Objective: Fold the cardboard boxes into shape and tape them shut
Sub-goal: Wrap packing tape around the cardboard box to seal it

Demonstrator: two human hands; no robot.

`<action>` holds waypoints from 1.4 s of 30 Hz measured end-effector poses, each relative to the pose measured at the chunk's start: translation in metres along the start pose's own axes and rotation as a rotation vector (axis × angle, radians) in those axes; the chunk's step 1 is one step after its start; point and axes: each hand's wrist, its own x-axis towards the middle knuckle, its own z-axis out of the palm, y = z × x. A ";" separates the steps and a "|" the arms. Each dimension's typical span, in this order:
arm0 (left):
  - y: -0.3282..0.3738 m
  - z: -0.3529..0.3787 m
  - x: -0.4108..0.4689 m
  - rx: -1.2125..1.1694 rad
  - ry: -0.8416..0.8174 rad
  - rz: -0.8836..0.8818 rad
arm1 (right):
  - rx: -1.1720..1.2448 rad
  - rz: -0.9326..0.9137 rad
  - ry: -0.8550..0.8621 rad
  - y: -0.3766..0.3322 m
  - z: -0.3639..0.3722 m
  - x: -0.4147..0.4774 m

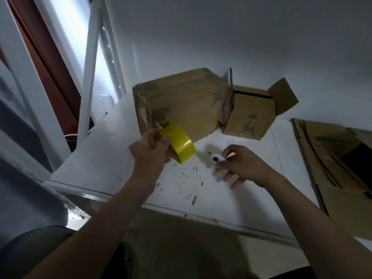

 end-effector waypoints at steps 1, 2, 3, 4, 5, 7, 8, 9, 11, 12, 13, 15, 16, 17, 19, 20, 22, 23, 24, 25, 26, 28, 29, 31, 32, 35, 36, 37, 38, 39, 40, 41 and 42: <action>-0.001 0.000 0.001 -0.011 -0.001 0.004 | 0.109 -0.079 -0.007 -0.013 0.000 -0.002; -0.001 0.000 0.002 -0.029 0.000 0.003 | 0.175 -0.176 0.007 -0.026 0.000 -0.004; -0.001 0.000 0.003 -0.051 0.004 -0.003 | 0.207 -0.283 0.035 -0.038 0.001 -0.006; -0.002 0.001 0.004 -0.065 0.006 -0.010 | 0.220 -0.381 0.068 -0.050 0.003 -0.008; -0.003 0.001 0.003 -0.067 0.003 -0.018 | 0.218 -0.462 0.101 -0.061 0.006 -0.008; -0.003 0.003 0.003 -0.065 -0.013 -0.023 | 0.170 -0.577 0.163 -0.077 0.013 -0.005; -0.003 0.003 0.002 -0.061 -0.015 -0.018 | 0.113 -0.627 0.192 -0.083 0.016 -0.003; -0.003 0.003 0.001 -0.052 -0.013 -0.012 | 0.026 -0.682 0.219 -0.087 0.020 0.000; -0.003 0.001 0.000 -0.028 -0.005 -0.003 | -0.175 -0.789 0.270 -0.094 0.027 0.006; -0.003 0.001 -0.001 -0.015 -0.001 0.001 | -0.259 -0.827 0.292 -0.097 0.030 0.008; -0.003 0.000 -0.002 0.005 0.003 0.007 | -0.325 -0.852 0.305 -0.100 0.032 0.010; -0.003 -0.001 -0.005 0.048 0.002 0.022 | -0.420 -0.894 0.318 -0.104 0.035 0.014; -0.003 -0.001 -0.006 0.062 -0.006 0.025 | -0.453 -0.916 0.322 -0.105 0.036 0.015; -0.003 -0.002 -0.007 0.073 -0.015 0.026 | -0.476 -0.933 0.322 -0.107 0.037 0.017; -0.003 -0.002 -0.010 0.094 -0.030 0.030 | -0.511 -0.941 0.313 -0.110 0.038 0.018; -0.003 -0.003 -0.011 0.102 -0.036 0.032 | -0.529 -0.942 0.310 -0.111 0.039 0.018; -0.005 -0.004 -0.012 0.105 -0.043 0.029 | -0.566 -0.950 0.304 -0.113 0.039 0.017; -0.005 -0.004 -0.012 0.100 -0.046 0.027 | -0.584 -0.957 0.300 -0.114 0.039 0.016; -0.005 -0.004 -0.013 0.093 -0.052 0.026 | -0.600 -0.965 0.295 -0.114 0.039 0.015; -0.005 -0.005 -0.013 0.089 -0.058 0.028 | -0.614 -0.972 0.291 -0.115 0.040 0.014; -0.005 -0.005 -0.014 0.086 -0.066 0.033 | -0.629 -0.975 0.287 -0.116 0.041 0.014; -0.005 -0.007 -0.013 0.083 -0.078 0.038 | -0.644 -0.980 0.282 -0.117 0.043 0.015; -0.005 -0.007 -0.012 0.089 -0.082 0.040 | -0.640 -0.985 0.280 -0.118 0.043 0.016; -0.003 -0.008 -0.009 0.130 -0.085 0.054 | -0.628 -0.988 0.267 -0.120 0.039 0.018; -0.002 -0.008 -0.006 0.151 -0.081 0.061 | -0.626 -0.987 0.253 -0.121 0.037 0.020; 0.002 -0.011 0.002 0.159 -0.048 0.061 | -0.624 -0.969 0.232 -0.122 0.025 0.029; 0.002 -0.012 0.004 0.146 -0.032 0.051 | -0.626 -0.951 0.253 -0.120 0.020 0.032; 0.002 -0.012 0.006 0.138 -0.019 0.036 | -0.624 -0.932 0.287 -0.118 0.015 0.036; 0.002 -0.013 0.008 0.145 -0.010 0.025 | -0.616 -0.912 0.321 -0.114 0.008 0.039; 0.001 -0.013 0.009 0.164 -0.003 0.017 | -0.605 -0.892 0.342 -0.110 0.003 0.041; -0.002 -0.014 0.010 0.185 0.004 0.008 | -0.597 -0.876 0.343 -0.106 0.000 0.043; -0.005 -0.014 0.011 0.199 0.012 -0.006 | -0.590 -0.869 0.325 -0.103 -0.002 0.043; -0.008 -0.014 0.012 0.210 0.011 -0.026 | -0.579 -0.872 0.300 -0.100 -0.002 0.042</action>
